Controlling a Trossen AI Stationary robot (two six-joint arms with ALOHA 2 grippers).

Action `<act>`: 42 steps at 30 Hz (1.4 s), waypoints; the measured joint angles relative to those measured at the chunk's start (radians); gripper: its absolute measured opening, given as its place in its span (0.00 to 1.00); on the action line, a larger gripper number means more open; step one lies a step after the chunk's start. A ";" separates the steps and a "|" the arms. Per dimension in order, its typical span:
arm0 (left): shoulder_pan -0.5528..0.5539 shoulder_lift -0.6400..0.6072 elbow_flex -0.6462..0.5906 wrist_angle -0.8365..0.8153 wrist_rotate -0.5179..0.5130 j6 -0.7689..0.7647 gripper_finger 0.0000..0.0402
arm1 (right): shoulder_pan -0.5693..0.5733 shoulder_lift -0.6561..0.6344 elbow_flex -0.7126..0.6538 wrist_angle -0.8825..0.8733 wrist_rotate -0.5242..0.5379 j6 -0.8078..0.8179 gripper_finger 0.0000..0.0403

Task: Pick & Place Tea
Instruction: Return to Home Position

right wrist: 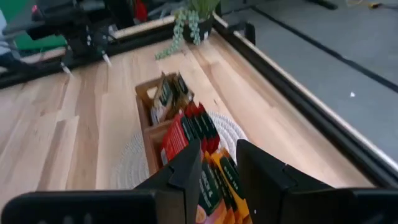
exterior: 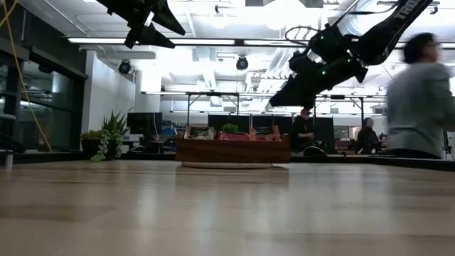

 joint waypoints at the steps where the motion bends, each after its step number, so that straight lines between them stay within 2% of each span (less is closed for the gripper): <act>1: 0.000 0.000 0.000 0.000 0.000 0.000 0.62 | 0.000 -0.015 0.000 -0.001 0.000 0.003 0.25; 5: 0.000 -0.006 0.000 -0.003 0.000 0.000 0.62 | 0.000 -0.086 0.000 -0.039 0.000 0.011 0.25; 9: 0.000 -0.087 0.003 -0.033 0.005 0.000 0.62 | -0.002 -0.199 0.000 -0.138 -0.044 0.031 0.25; 14: 0.000 -0.239 0.002 -0.165 -0.031 -0.027 0.56 | -0.036 -0.398 0.000 -0.309 -0.137 0.043 0.25; 20: 0.000 -0.393 0.002 -0.313 -0.050 -0.032 0.51 | -0.081 -0.656 0.000 -0.460 -0.148 0.052 0.24; 24: 0.000 -0.490 -0.013 -0.372 -0.109 -0.052 0.49 | -0.122 -0.813 -0.047 -0.419 -0.147 0.148 0.24; 27: 0.000 -0.607 -0.113 -0.262 -0.116 -0.053 0.48 | -0.141 -0.918 -0.139 -0.259 -0.147 0.301 0.24; 30: 0.000 -0.729 -0.256 -0.102 -0.072 -0.075 0.48 | -0.144 -1.006 -0.245 -0.079 -0.111 0.450 0.24; 33: 0.000 -0.803 -0.397 0.026 -0.030 -0.128 0.48 | -0.135 -1.059 -0.313 -0.007 -0.055 0.523 0.24; 37: 0.000 -0.825 -0.576 0.234 0.010 -0.188 0.48 | -0.109 -1.068 -0.364 0.060 0.005 0.546 0.24; 42: 0.000 -0.824 -0.764 0.503 0.012 -0.274 0.48 | -0.072 -1.054 -0.394 0.137 0.090 0.545 0.24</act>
